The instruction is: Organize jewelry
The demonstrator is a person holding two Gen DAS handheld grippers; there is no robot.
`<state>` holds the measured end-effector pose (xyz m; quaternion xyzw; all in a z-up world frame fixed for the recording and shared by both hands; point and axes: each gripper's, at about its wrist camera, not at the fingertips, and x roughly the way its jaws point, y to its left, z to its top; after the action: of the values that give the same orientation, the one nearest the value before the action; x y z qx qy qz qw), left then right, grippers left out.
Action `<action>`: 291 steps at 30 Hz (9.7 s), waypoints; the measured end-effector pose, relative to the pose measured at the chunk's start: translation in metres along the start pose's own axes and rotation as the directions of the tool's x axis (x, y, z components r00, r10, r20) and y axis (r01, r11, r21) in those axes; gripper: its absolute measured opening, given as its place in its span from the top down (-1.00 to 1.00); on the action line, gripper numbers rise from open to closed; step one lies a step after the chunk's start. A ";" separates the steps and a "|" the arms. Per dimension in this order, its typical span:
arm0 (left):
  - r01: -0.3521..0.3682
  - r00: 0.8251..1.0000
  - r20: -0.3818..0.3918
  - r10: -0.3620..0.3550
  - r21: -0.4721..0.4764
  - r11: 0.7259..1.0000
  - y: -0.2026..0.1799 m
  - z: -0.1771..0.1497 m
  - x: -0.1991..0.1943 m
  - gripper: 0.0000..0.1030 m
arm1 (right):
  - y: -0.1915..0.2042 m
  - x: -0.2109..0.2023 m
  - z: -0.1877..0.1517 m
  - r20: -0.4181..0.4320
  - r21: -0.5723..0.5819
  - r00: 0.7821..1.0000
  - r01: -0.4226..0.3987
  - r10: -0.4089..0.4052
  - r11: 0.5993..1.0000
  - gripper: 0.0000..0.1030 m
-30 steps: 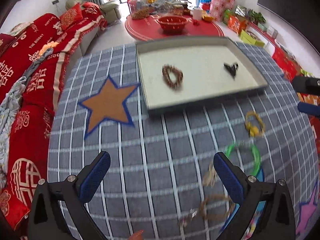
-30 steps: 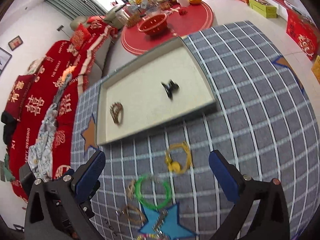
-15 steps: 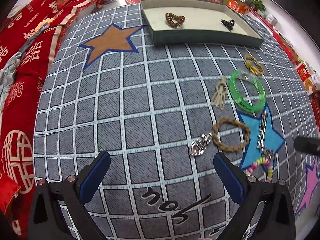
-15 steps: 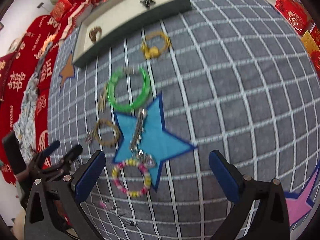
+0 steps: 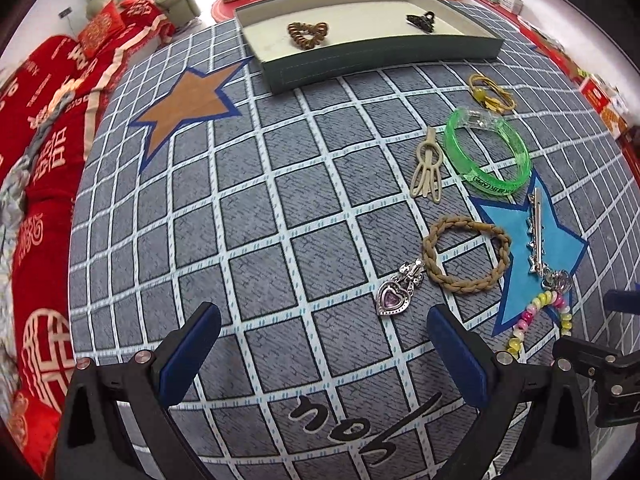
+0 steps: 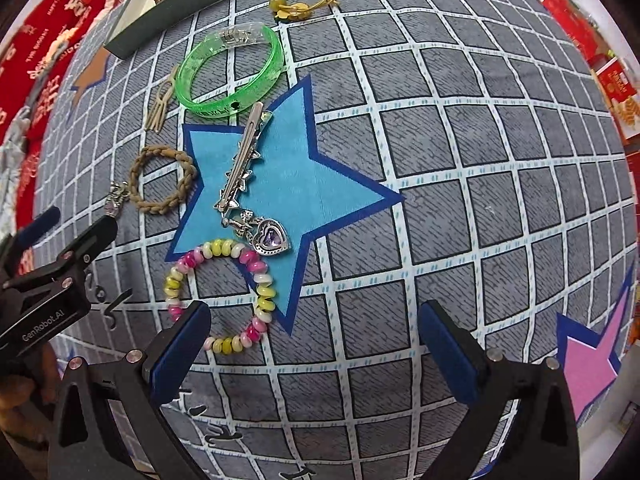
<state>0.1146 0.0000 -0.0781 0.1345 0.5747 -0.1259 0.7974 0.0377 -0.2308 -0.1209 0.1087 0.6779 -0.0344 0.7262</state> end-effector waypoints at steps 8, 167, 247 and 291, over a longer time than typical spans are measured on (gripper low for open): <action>0.018 1.000 0.012 -0.019 0.069 0.997 -0.010 0.008 0.008 -1.00 | 0.034 0.008 -0.010 0.026 -0.008 0.997 0.070 -0.070 0.998 -0.94; -0.006 0.981 0.189 0.047 -0.212 0.977 0.012 0.151 -0.028 -1.00 | -0.003 -0.116 0.232 0.355 -0.031 0.858 -0.386 0.371 0.922 -0.99; 0.245 0.968 0.077 -0.238 -0.092 0.965 -0.024 0.025 -0.023 0.61 | 0.022 -0.055 0.010 0.125 -0.108 0.978 -0.155 0.168 0.982 0.63; 0.216 0.947 0.271 -0.170 -0.150 0.965 0.005 0.213 -0.023 0.61 | 0.005 -0.117 0.240 0.291 -0.107 0.927 -0.212 0.235 0.971 0.63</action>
<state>0.2975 -0.0713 0.0089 -0.0114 0.4864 -0.1683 0.8573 0.2640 -0.2860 0.0092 0.1520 0.5431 0.0572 0.8238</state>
